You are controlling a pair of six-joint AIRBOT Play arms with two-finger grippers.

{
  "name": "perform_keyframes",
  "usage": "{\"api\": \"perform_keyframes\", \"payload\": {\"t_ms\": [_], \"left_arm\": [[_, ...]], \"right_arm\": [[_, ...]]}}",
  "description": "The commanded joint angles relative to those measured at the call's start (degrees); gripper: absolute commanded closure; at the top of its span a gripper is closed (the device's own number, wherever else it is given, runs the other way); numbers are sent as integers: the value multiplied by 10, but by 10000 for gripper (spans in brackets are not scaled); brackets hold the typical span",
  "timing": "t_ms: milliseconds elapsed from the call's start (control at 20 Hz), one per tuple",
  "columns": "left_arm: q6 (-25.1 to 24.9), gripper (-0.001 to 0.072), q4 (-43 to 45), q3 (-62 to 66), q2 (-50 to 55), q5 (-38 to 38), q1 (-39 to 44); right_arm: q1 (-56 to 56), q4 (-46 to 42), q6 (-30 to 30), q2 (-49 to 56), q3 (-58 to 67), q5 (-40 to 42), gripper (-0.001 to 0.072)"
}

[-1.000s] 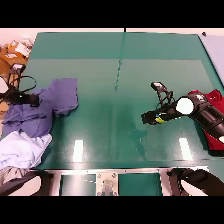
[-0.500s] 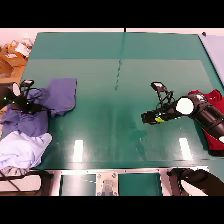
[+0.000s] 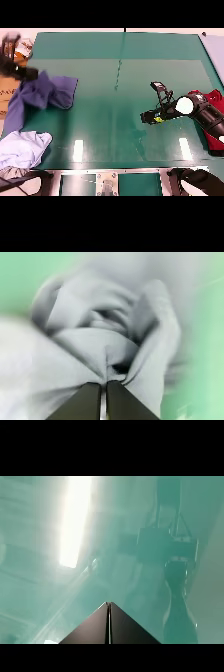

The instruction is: Fold the shirts.

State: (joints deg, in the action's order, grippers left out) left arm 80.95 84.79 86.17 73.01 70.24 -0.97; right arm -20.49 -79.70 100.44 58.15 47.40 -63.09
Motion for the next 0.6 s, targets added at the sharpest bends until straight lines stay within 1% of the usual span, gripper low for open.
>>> {"api": "perform_keyframes", "payload": {"t_ms": [0,200,400,450,500,550], "left_arm": [[12,692,-97,73,-59,8,125],[54,691,-130,53,-54,10,258],[63,683,-186,-42,-11,-30,339],[62,392,-204,-64,2,-37,348],[66,9,-215,-76,17,-34,350],[72,8,-213,-77,28,-20,345]], "right_arm": [[13,-2,0,0,36,-15,695],[65,-2,-7,0,144,-74,695],[94,-2,-6,0,198,-86,695],[97,-2,-6,1,198,-87,694],[99,-2,-6,1,198,-90,679],[104,-2,-6,1,198,-98,539]]}}
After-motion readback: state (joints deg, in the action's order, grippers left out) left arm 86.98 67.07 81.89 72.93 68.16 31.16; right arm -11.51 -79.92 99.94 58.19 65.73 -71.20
